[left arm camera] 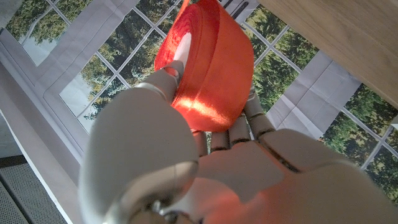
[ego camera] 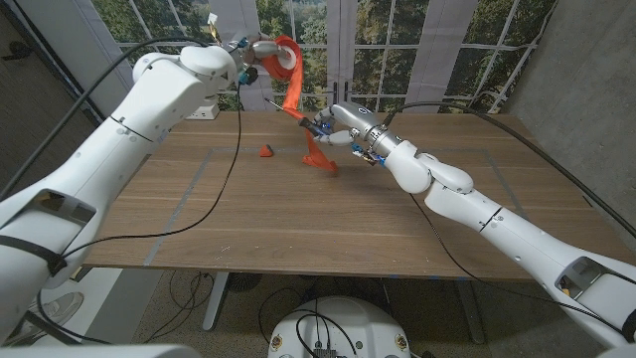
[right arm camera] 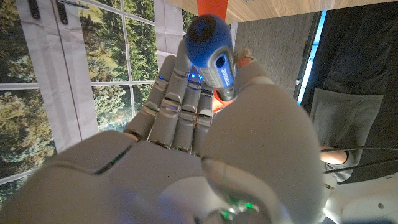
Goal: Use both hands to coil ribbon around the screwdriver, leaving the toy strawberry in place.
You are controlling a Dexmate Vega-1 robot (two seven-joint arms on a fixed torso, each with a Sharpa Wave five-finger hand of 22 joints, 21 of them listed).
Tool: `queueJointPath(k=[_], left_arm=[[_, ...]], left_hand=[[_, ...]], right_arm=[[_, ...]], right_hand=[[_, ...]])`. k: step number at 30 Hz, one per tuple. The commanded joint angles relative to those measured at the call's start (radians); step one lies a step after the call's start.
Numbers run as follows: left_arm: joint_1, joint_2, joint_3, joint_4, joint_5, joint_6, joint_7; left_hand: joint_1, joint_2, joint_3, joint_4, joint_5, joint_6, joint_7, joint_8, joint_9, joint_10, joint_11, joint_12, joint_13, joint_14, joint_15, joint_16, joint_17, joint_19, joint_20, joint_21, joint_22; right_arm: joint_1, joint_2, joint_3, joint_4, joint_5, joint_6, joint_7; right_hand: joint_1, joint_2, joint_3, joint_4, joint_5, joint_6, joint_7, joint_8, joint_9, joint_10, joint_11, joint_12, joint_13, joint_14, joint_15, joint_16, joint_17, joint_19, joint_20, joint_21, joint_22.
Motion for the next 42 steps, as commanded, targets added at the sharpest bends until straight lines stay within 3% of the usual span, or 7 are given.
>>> queueJointPath(k=[1,18,31,42], left_arm=[[-0.049,-0.018,0.028,-0.002,0.008,-0.011,-0.046],[0.054,0.061,-0.037,-0.166,-0.019,-0.065,-0.067],[0.144,0.108,-0.084,-0.255,-0.049,-0.067,-0.047],[0.199,0.136,-0.092,-0.294,-0.06,-0.11,-0.063]], left_hand=[[0.071,0.074,0.005,0.004,0.003,0.272,0.0,-0.003,0.0,0.31,-0.303,0.137,0.222,0.252,-0.316,0.023,0.257,0.008,0.0,0.002,0.0],[0.072,0.074,0.004,0.004,0.004,0.275,-0.001,-0.017,-0.008,0.316,-0.304,0.128,0.227,0.253,-0.316,0.025,0.259,0.008,-0.001,0.002,-0.005],[0.071,0.073,0.002,0.004,0.004,0.282,0.0,-0.022,-0.014,0.32,-0.304,0.121,0.23,0.258,-0.315,0.027,0.261,0.009,-0.004,0.002,-0.008],[0.072,0.073,0.002,0.003,0.005,0.284,0.001,-0.026,-0.018,0.323,-0.303,0.116,0.235,0.258,-0.316,0.026,0.26,0.009,-0.003,0.003,-0.01]], right_arm=[[0.004,0.01,-0.009,0.008,-0.027,-0.038,0.012],[0.042,0.044,-0.02,0.099,0.047,-0.124,0.041],[0.021,0.045,0.005,0.084,0.038,-0.227,-0.067],[0.014,0.035,0.018,0.076,0.055,-0.256,-0.118]], right_hand=[[0.121,0.122,0.006,-0.004,0.006,0.147,-0.143,0.003,0.004,0.11,-0.096,0.007,0.131,0.11,-0.174,0.0,0.005,-0.007,-0.024,0.009,0.002],[0.12,0.121,0.004,-0.003,0.006,0.147,-0.142,0.001,0.004,0.113,-0.096,0.003,0.133,0.115,-0.174,-0.003,0.004,-0.008,-0.023,0.016,0.001],[0.119,0.121,0.002,-0.002,0.006,0.146,-0.14,-0.001,0.005,0.113,-0.095,-0.002,0.135,0.119,-0.174,-0.005,0.004,-0.01,-0.023,0.023,0.0],[0.119,0.123,0.002,-0.002,0.006,0.146,-0.141,-0.002,0.006,0.114,-0.097,-0.006,0.137,0.12,-0.173,-0.005,0.007,-0.012,-0.023,0.028,0.0]])
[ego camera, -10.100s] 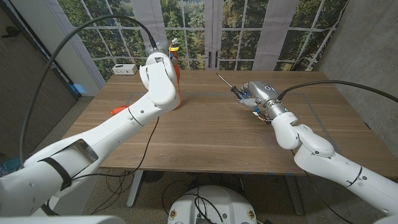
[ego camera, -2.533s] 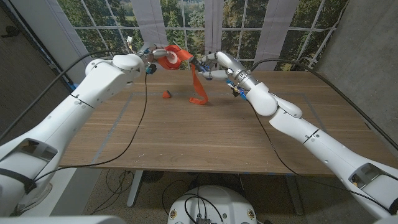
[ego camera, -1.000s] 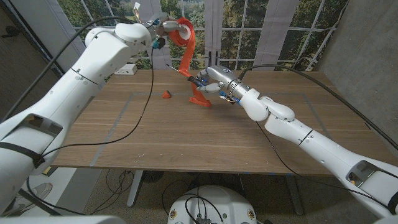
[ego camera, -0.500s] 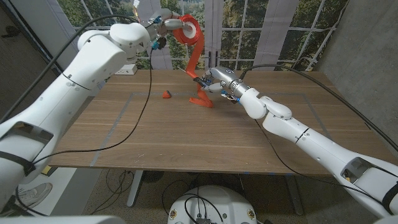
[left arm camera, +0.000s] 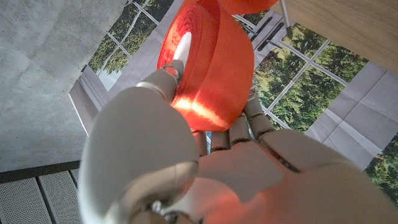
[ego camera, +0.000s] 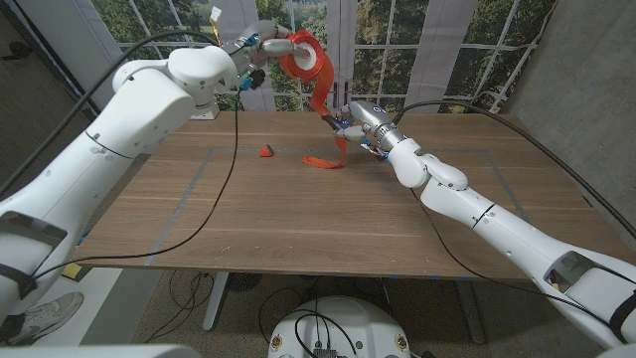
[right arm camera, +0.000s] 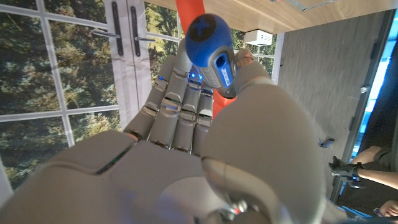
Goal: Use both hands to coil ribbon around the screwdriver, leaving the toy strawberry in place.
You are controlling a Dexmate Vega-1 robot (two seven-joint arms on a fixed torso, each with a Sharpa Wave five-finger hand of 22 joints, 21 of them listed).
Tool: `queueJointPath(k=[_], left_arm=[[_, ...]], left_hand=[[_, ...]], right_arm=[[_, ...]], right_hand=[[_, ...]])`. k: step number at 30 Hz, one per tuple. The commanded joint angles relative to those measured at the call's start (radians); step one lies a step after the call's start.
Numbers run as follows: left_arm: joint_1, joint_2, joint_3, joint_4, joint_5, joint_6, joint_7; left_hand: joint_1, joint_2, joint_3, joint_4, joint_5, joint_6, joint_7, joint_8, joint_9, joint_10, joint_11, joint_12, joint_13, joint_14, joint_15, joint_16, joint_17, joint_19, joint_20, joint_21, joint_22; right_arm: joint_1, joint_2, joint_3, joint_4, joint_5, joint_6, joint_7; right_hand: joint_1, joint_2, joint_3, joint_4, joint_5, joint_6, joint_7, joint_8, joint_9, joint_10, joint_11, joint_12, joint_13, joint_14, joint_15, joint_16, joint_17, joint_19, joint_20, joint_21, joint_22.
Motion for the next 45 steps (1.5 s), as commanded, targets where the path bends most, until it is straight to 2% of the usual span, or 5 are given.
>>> queueJointPath(k=[1,18,35,39,45], left_arm=[[0.061,0.031,-0.017,-0.047,-0.026,-0.045,-0.02],[0.116,0.073,-0.015,-0.077,-0.062,-0.041,-0.057],[0.266,0.101,-0.074,-0.076,-0.146,-0.074,-0.015],[0.32,0.098,-0.095,-0.063,-0.174,-0.084,0.014],[0.355,0.111,-0.116,-0.059,-0.205,-0.05,0.063]], left_hand=[[0.069,0.076,0.004,0.001,0.003,0.26,0.0,0.002,0.001,0.314,-0.304,0.116,0.236,0.253,-0.318,0.026,0.262,0.009,-0.002,0.003,-0.001],[0.07,0.076,0.002,0.001,0.004,0.263,0.002,-0.002,-0.005,0.32,-0.301,0.105,0.237,0.252,-0.318,0.025,0.261,0.009,-0.001,0.003,-0.005],[0.072,0.076,0.0,0.0,0.004,0.262,0.004,-0.006,-0.01,0.324,-0.3,0.094,0.243,0.252,-0.318,0.024,0.261,0.008,-0.001,0.004,-0.008],[0.072,0.076,-0.001,0.0,0.005,0.263,0.004,-0.006,-0.011,0.323,-0.3,0.091,0.243,0.251,-0.317,0.024,0.261,0.007,0.0,0.004,-0.008],[0.073,0.076,-0.002,0.0,0.005,0.264,0.005,-0.005,-0.011,0.323,-0.301,0.088,0.245,0.251,-0.317,0.024,0.26,0.008,0.001,0.004,-0.009]], right_arm=[[-0.013,-0.007,0.019,-0.009,0.017,-0.039,-0.066],[-0.018,-0.023,0.038,-0.023,0.016,-0.053,-0.136],[-0.028,-0.021,0.052,-0.029,0.013,-0.09,-0.186],[-0.035,-0.02,0.061,-0.028,0.022,-0.083,-0.207],[-0.046,-0.02,0.078,-0.026,0.056,-0.049,-0.23]], right_hand=[[0.119,0.123,0.006,0.001,0.006,0.146,-0.14,0.008,0.0,0.104,-0.096,0.006,0.138,0.114,-0.171,0.0,0.004,-0.002,-0.02,0.006,-0.001],[0.119,0.122,0.003,0.001,0.005,0.147,-0.14,0.006,0.0,0.106,-0.095,0.002,0.14,0.117,-0.171,-0.002,0.004,-0.004,-0.021,0.012,-0.001],[0.121,0.123,0.004,0.0,0.005,0.147,-0.141,0.004,0.001,0.108,-0.098,-0.002,0.143,0.115,-0.171,-0.004,0.007,-0.006,-0.022,0.018,-0.002],[0.121,0.122,0.003,0.0,0.005,0.148,-0.141,0.004,0.001,0.111,-0.095,-0.003,0.142,0.117,-0.172,-0.005,0.006,-0.006,-0.021,0.019,-0.002],[0.121,0.123,0.004,0.0,0.006,0.148,-0.139,0.003,0.001,0.109,-0.098,-0.004,0.145,0.117,-0.171,-0.006,0.007,-0.006,-0.022,0.021,-0.002]])
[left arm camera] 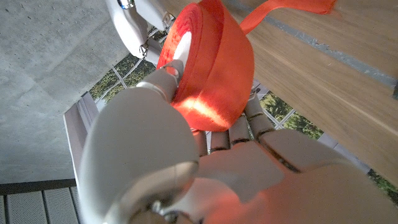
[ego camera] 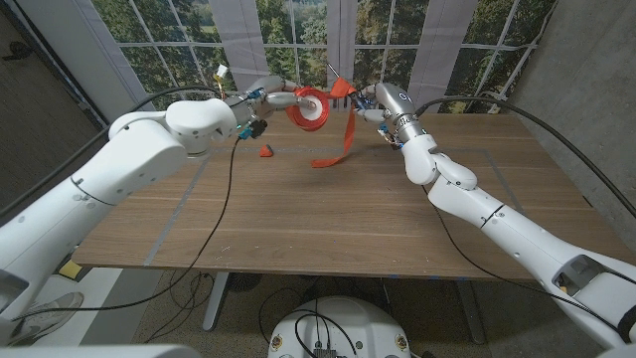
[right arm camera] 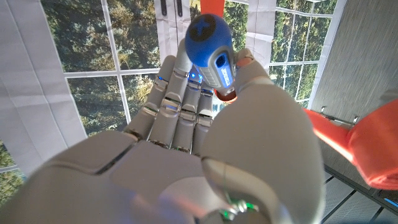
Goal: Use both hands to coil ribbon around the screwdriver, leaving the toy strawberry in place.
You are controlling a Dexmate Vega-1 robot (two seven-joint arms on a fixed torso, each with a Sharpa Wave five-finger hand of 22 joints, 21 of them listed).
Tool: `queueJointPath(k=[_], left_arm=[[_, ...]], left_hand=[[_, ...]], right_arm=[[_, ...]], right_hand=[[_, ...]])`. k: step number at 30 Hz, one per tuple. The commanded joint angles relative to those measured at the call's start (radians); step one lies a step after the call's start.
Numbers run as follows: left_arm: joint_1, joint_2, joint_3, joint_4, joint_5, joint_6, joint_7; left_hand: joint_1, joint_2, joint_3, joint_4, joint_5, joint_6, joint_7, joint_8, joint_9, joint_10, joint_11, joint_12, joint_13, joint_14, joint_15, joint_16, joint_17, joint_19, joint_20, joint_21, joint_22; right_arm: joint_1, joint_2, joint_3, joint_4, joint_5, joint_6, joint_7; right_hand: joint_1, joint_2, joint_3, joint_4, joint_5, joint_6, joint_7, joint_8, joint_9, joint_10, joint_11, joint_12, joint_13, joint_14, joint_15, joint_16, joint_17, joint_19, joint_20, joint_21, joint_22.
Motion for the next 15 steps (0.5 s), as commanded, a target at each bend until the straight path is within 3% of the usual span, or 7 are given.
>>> queueJointPath(k=[1,10,15], left_arm=[[0.089,0.026,-0.039,0.022,-0.081,0.023,0.066],[0.113,0.029,-0.041,0.054,-0.126,0.048,0.09],[0.129,0.029,-0.061,0.066,-0.146,0.063,0.13]], left_hand=[[0.073,0.077,0.003,0.002,0.006,0.257,0.005,0.005,0.003,0.323,-0.299,0.087,0.245,0.249,-0.317,0.025,0.263,0.008,0.001,0.004,0.0],[0.074,0.076,0.001,0.001,0.006,0.257,0.005,0.004,0.003,0.325,-0.299,0.084,0.247,0.253,-0.318,0.025,0.26,0.009,0.001,0.004,-0.001],[0.074,0.077,0.001,0.001,0.006,0.257,0.006,0.004,0.003,0.327,-0.3,0.082,0.249,0.251,-0.317,0.024,0.26,0.008,0.001,0.004,-0.002]], right_arm=[[-0.021,-0.001,0.031,0.0,0.036,0.036,-0.051],[-0.042,-0.004,0.049,-0.018,0.037,0.042,-0.087],[-0.058,-0.017,0.064,-0.032,0.063,0.089,-0.092]], right_hand=[[0.122,0.123,0.008,0.002,0.006,0.148,-0.139,0.003,0.004,0.107,-0.1,0.003,0.131,0.115,-0.173,0.001,0.005,-0.005,-0.024,0.005,0.003],[0.12,0.123,0.007,0.004,0.006,0.15,-0.139,0.003,0.005,0.108,-0.1,0.0,0.132,0.116,-0.172,0.001,0.007,-0.005,-0.024,0.008,0.003],[0.121,0.123,0.007,0.003,0.006,0.149,-0.139,0.002,0.004,0.109,-0.098,-0.001,0.133,0.117,-0.173,0.0,0.006,-0.006,-0.025,0.01,0.003]])
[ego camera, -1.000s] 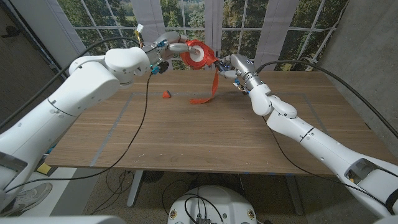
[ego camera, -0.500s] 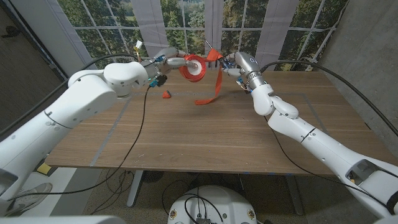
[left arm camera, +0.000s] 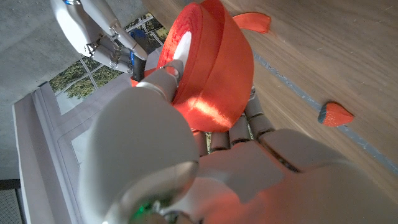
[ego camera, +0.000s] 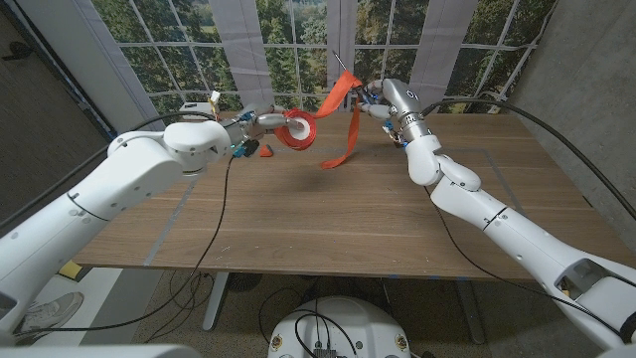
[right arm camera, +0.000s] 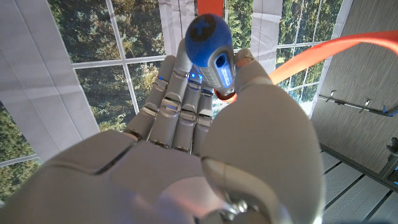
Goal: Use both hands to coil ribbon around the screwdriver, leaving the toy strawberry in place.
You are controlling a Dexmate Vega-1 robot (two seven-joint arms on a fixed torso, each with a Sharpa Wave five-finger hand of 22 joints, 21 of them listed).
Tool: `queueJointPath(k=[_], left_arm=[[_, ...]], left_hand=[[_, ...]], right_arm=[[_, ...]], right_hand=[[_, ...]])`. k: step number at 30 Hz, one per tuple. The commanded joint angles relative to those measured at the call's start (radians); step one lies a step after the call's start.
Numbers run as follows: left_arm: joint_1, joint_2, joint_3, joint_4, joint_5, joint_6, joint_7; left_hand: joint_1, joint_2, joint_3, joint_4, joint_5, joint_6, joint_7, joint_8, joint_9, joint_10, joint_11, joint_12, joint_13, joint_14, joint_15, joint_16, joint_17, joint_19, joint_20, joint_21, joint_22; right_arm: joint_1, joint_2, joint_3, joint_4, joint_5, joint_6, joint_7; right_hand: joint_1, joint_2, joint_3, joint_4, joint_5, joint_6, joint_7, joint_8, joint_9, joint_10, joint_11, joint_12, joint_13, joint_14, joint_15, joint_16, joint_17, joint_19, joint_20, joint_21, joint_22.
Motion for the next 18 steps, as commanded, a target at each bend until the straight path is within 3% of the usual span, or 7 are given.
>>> queueJointPath(k=[1,9,18], left_arm=[[0.04,0.012,-0.027,0.033,-0.066,0.045,0.071],[0.033,-0.005,-0.03,0.063,-0.076,0.056,0.122],[-0.004,-0.008,-0.029,0.092,-0.074,0.055,0.127]], left_hand=[[0.074,0.077,0.004,0.003,0.007,0.257,0.005,0.006,0.002,0.328,-0.299,0.082,0.248,0.252,-0.318,0.021,0.259,0.01,0.0,0.004,0.003],[0.075,0.077,0.003,0.003,0.007,0.256,0.005,0.006,0.002,0.328,-0.299,0.079,0.251,0.255,-0.317,0.022,0.259,0.009,0.0,0.004,0.003],[0.076,0.077,0.002,0.003,0.007,0.255,0.006,0.005,0.001,0.329,-0.3,0.075,0.252,0.253,-0.316,0.02,0.258,0.009,0.0,0.005,0.002]], right_arm=[[-0.041,-0.018,0.041,-0.027,0.047,0.072,-0.03],[-0.066,-0.029,0.063,-0.05,0.087,0.155,-0.024],[-0.078,-0.053,0.062,-0.104,0.053,0.191,0.021]], right_hand=[[0.12,0.123,0.006,0.002,0.006,0.149,-0.139,0.006,0.004,0.11,-0.099,0.001,0.132,0.117,-0.172,0.003,0.002,-0.005,-0.024,0.009,0.002],[0.121,0.122,0.006,0.001,0.006,0.151,-0.14,0.007,0.004,0.11,-0.096,-0.001,0.134,0.116,-0.172,0.001,0.002,-0.006,-0.024,0.011,0.002],[0.122,0.121,0.007,0.0,0.007,0.152,-0.14,0.006,0.004,0.111,-0.098,-0.003,0.135,0.114,-0.172,0.0,0.006,-0.008,-0.025,0.013,0.002]])
